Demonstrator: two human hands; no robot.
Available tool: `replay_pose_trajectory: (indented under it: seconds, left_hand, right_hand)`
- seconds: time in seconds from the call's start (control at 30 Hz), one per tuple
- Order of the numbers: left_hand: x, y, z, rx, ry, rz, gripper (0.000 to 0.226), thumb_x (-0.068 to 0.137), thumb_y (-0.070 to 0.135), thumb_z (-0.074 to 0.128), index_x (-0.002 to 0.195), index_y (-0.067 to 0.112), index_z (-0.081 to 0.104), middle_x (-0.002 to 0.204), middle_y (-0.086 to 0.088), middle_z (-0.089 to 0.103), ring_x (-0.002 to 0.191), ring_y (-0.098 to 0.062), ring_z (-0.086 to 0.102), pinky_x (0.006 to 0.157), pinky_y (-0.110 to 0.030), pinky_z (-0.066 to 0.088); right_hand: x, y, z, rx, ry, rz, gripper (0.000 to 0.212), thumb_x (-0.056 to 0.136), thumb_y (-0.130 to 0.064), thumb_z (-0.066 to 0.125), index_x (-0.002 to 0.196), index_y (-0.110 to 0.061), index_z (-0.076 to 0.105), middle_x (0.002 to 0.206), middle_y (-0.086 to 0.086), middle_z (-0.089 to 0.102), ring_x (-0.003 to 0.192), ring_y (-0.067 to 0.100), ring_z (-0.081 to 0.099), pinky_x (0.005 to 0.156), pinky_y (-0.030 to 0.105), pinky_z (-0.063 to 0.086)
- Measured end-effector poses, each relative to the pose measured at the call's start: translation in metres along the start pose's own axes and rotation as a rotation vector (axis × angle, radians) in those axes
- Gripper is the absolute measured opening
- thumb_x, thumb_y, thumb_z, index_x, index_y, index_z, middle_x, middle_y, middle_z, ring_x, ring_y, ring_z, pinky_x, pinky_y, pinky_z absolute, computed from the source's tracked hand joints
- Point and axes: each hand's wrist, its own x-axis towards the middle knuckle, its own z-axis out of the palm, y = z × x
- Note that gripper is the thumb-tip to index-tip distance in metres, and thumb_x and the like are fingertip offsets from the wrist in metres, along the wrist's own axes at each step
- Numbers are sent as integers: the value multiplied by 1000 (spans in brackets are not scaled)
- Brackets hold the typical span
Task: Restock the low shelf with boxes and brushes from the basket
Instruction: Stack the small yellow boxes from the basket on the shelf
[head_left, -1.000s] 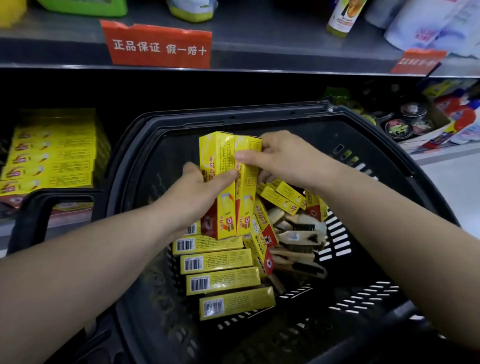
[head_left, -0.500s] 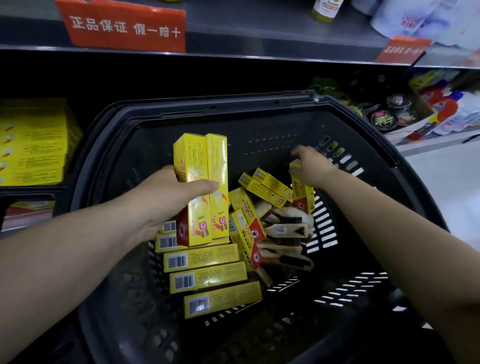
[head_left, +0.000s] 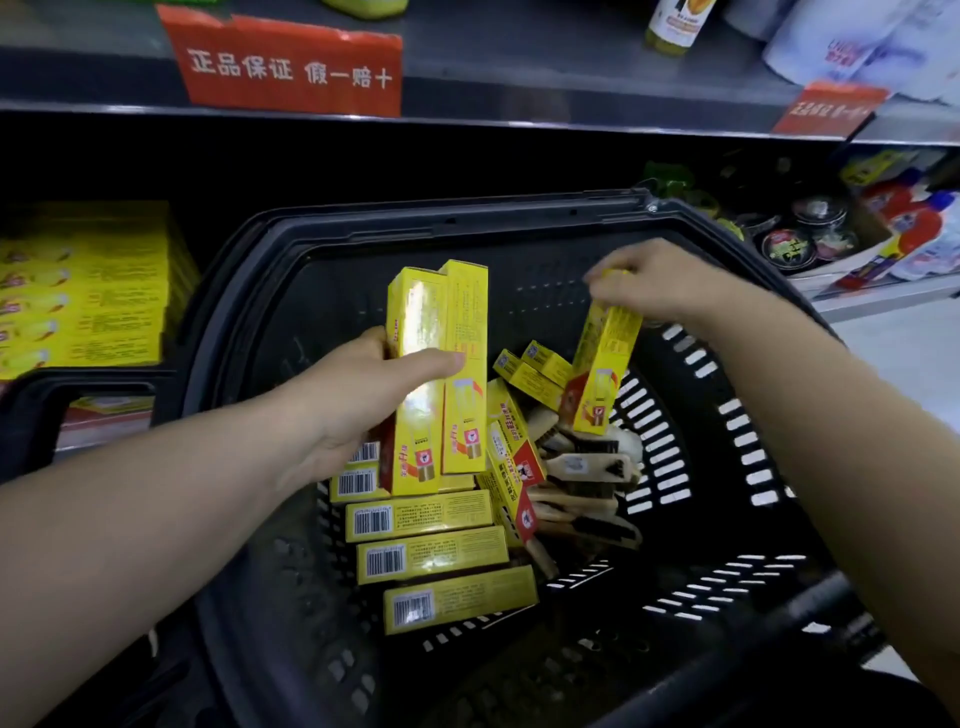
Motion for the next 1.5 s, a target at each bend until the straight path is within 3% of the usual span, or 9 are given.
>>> replay_pose_trajectory:
  seconds: [0.1, 0.37, 0.53, 0.67, 0.77, 1.03, 1.23, 1.37, 1.5]
  left_hand:
    - [-13, 10, -2, -22, -115, 12, 52, 72, 35, 69, 121, 20, 57, 96, -2, 75, 87, -17, 71, 69, -28, 55]
    - [-56, 24, -45, -35, -178, 87, 56, 49, 42, 74, 102, 25, 68, 94, -6, 75, 83, -25, 72, 70, -39, 59]
    - [-86, 22, -98, -110, -116, 36, 34, 50, 40, 72, 78, 22, 78, 86, -8, 75, 71, -23, 73, 51, -31, 56]
    - [-109, 15, -150, -161, 31, 1, 43, 50, 38, 72, 85, 13, 75, 83, -11, 75, 64, -25, 72, 53, -35, 57]
    - [-126, 5, -192, -239, 191, -4, 39, 60, 36, 68, 92, 14, 68, 81, -12, 74, 58, -24, 69, 54, -35, 56]
    - [-134, -37, -270, -327, 482, -45, 22, 87, 28, 60, 102, 11, 63, 89, -15, 72, 75, -30, 68, 75, -46, 55]
    - [-121, -54, -305, -383, 649, -54, 35, 85, 26, 65, 113, 8, 58, 91, -14, 71, 78, -29, 69, 66, -39, 55]
    - [-109, -52, -311, -404, 661, -43, 45, 83, 31, 67, 119, 9, 53, 99, -15, 69, 84, -31, 68, 74, -45, 56]
    - [-103, -50, -317, -384, 649, -47, 42, 82, 32, 67, 117, 11, 55, 98, -15, 71, 87, -33, 68, 85, -54, 53]
  right_hand:
    - [-23, -46, -13, 352, -224, 43, 21, 82, -23, 57, 95, -13, 70, 56, -7, 59, 46, 4, 50, 41, 10, 39]
    - [-59, -122, -5, 683, -703, -38, 41, 66, -42, 58, 91, -10, 62, 53, -10, 58, 43, 1, 41, 48, 11, 48]
    - [-55, -171, 15, 654, -572, -7, 37, 79, -48, 58, 96, -15, 62, 62, -6, 57, 44, 3, 42, 46, 16, 48]
    - [-46, -215, 36, 748, -331, -3, 24, 87, -46, 55, 77, -25, 54, 63, -5, 60, 62, 12, 57, 71, 30, 48]
    - [-39, -249, 54, 845, -298, -37, 24, 89, -44, 53, 74, -25, 53, 60, -5, 61, 59, 12, 58, 60, 25, 46]
    - [-18, -319, 131, 482, -400, -194, 52, 77, -64, 57, 73, -12, 61, 50, 0, 62, 43, 10, 60, 43, 21, 49]
    - [21, -336, 187, 243, -221, -231, 56, 73, -60, 66, 82, -5, 54, 85, 9, 63, 76, 22, 67, 64, 41, 60]
    - [39, -330, 210, 159, -303, -119, 84, 71, -53, 73, 130, 0, 42, 117, 8, 53, 88, 21, 63, 77, 39, 58]
    - [48, -323, 217, -406, -268, -325, 62, 73, -44, 76, 118, -11, 50, 116, 9, 61, 98, 23, 58, 69, 26, 38]
